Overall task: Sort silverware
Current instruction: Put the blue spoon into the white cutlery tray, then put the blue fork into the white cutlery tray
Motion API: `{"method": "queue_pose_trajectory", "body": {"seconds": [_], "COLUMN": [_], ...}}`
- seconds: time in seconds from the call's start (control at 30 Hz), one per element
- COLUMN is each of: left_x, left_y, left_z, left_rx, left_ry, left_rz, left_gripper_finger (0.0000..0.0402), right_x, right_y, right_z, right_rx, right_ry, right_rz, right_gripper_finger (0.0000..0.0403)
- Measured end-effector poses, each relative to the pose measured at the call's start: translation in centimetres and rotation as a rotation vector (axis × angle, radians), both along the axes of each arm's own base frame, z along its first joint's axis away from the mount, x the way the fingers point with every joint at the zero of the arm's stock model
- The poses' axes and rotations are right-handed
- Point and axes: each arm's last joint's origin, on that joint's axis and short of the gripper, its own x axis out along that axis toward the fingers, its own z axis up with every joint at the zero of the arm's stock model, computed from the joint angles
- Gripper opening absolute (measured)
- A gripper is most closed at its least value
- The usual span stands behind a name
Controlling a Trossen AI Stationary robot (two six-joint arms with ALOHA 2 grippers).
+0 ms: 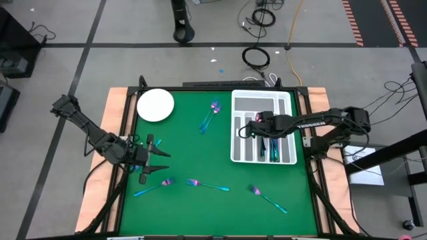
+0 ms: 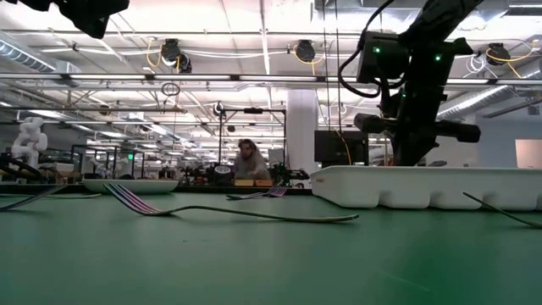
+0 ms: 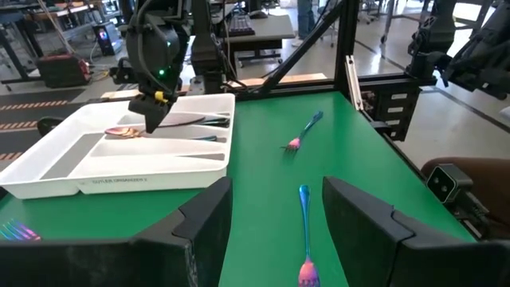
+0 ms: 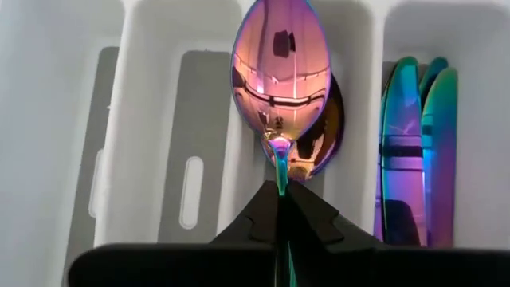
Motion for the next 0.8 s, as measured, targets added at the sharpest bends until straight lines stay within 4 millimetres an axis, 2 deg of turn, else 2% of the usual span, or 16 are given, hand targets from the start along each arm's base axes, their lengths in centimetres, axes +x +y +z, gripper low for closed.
{"method": "queue_pose_trajectory", "body": {"seconds": [0.37,0.8], "left_x": [0.00,0.00], "left_y": [0.00,0.00], "left_z": [0.00,0.00], "left_rx": [0.000,0.004], "left_ry": [0.000,0.000], "left_rz": [0.000,-0.001], "left_gripper_finger": [0.0198,0.0198], "right_x": [-0.01,0.07], "right_y": [0.02,0.10], "right_z": [0.01,0.09], "right_rx": [-0.016,0.014], "right_ry": [0.018,0.030], "right_rz": [0.031,0.076], "right_gripper_finger": [0.0033,0.0036]}}
